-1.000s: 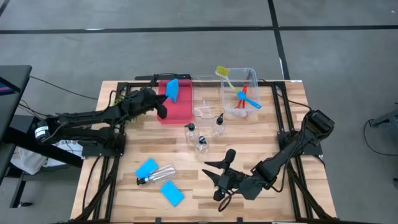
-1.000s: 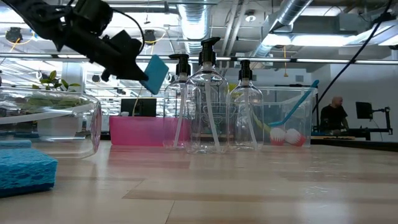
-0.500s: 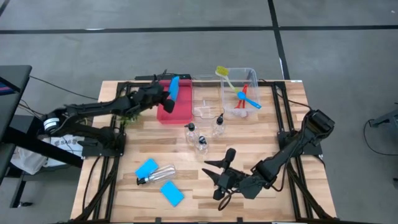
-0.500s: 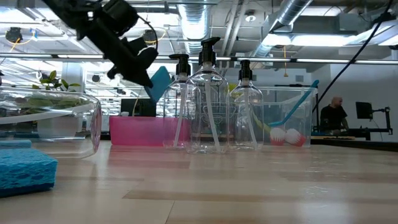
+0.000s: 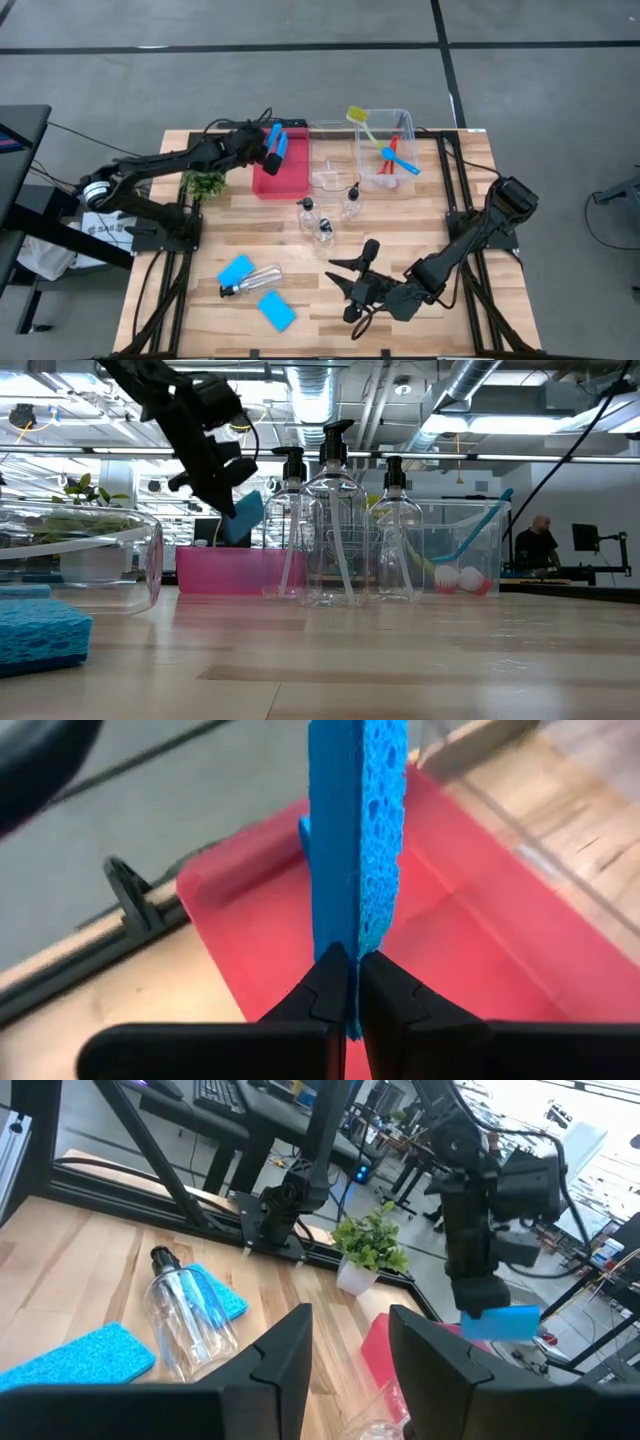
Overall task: Pick & Place Kitchen Sink Supplies
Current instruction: Put the blue sponge into the red bin
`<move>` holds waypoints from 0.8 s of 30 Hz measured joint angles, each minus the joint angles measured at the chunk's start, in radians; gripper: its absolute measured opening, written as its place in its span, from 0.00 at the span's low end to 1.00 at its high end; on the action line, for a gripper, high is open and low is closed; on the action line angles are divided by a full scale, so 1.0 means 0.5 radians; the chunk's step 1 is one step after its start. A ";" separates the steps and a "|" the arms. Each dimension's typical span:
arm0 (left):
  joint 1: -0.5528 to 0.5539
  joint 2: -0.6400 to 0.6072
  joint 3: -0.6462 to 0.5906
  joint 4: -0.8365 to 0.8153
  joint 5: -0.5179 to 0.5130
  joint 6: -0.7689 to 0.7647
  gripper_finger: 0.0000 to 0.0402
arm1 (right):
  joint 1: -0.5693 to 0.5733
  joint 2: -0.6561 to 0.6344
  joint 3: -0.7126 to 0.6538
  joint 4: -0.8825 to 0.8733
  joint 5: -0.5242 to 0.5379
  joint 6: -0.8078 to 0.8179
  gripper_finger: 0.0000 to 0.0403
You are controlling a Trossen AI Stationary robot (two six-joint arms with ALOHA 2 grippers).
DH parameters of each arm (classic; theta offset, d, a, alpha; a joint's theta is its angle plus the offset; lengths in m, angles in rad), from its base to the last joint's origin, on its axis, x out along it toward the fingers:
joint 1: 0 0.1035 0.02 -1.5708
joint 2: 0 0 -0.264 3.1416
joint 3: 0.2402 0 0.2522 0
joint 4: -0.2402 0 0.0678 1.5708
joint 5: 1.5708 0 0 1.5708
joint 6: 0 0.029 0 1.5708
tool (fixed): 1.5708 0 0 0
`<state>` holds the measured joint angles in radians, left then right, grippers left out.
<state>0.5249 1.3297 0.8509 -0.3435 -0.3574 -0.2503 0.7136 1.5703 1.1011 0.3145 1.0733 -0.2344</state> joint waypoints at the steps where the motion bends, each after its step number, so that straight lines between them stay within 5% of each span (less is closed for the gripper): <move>1: 0.020 0.025 0.000 0.002 0.001 -0.009 0.04 | 0.000 0.000 0.000 0.000 0.000 0.000 0.32; 24: 0.169 0.225 0.000 0.020 0.151 -0.105 0.05 | 0.001 0.000 0.000 0.000 0.000 0.000 0.32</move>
<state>0.6094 1.4422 0.8509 -0.3336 -0.2821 -0.3029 0.7139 1.5703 1.1011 0.3145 1.0733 -0.2346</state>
